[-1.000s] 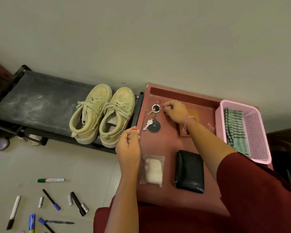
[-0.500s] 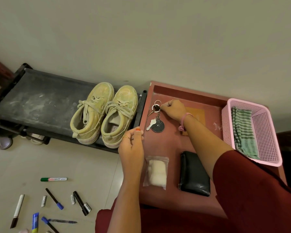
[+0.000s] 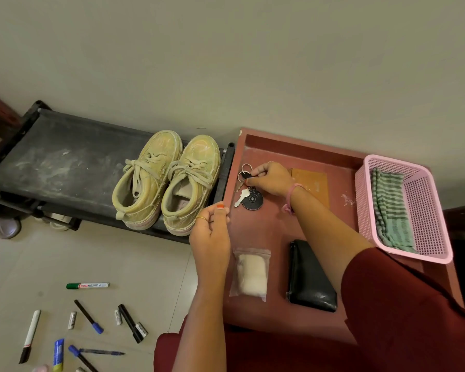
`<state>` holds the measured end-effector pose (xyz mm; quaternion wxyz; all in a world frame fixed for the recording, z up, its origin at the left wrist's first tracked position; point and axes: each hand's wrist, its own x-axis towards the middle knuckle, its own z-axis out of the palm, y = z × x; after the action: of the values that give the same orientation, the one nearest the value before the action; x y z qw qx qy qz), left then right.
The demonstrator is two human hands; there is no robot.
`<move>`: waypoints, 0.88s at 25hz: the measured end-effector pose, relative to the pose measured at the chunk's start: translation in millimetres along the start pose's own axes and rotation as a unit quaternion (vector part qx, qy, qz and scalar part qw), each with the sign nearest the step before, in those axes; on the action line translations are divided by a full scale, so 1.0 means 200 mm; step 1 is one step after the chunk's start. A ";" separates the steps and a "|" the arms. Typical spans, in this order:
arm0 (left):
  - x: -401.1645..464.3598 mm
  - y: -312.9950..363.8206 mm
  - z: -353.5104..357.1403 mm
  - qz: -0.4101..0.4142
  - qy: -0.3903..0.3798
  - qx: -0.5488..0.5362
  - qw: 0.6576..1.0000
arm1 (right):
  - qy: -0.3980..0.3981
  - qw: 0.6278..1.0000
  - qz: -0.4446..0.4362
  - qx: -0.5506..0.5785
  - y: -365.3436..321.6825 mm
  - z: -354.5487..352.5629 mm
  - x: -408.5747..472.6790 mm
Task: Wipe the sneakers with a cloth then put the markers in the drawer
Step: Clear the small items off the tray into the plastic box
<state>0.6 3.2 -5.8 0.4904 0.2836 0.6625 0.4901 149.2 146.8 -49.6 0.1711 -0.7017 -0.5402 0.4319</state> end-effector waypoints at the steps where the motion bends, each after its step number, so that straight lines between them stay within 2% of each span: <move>1: 0.00 0.00 0.00 0.000 0.000 0.000 1.000 | -0.004 1.000 0.001 0.012 -0.01 0.00 0.00; 8: 0.01 -0.02 0.00 -0.002 -0.001 -0.002 1.000 | -0.073 0.985 0.010 0.159 -0.05 0.01 -0.06; 15: 0.01 -0.02 0.00 0.001 -0.001 -0.001 1.000 | 0.000 0.989 0.016 0.146 -0.06 0.04 -0.08; 19: 0.02 -0.03 0.00 -0.002 0.000 -0.002 1.000 | -0.002 0.996 -0.025 0.087 -0.07 -0.04 -0.11; 22: 0.00 -0.04 0.00 0.002 -0.001 -0.007 1.000 | -0.056 0.985 -0.121 -0.107 -0.12 -0.17 -0.19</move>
<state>1.8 1.3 -13.8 0.4918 0.2825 0.6579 0.4955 160.3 128.6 3.1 0.1159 -0.6204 -0.6725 0.3865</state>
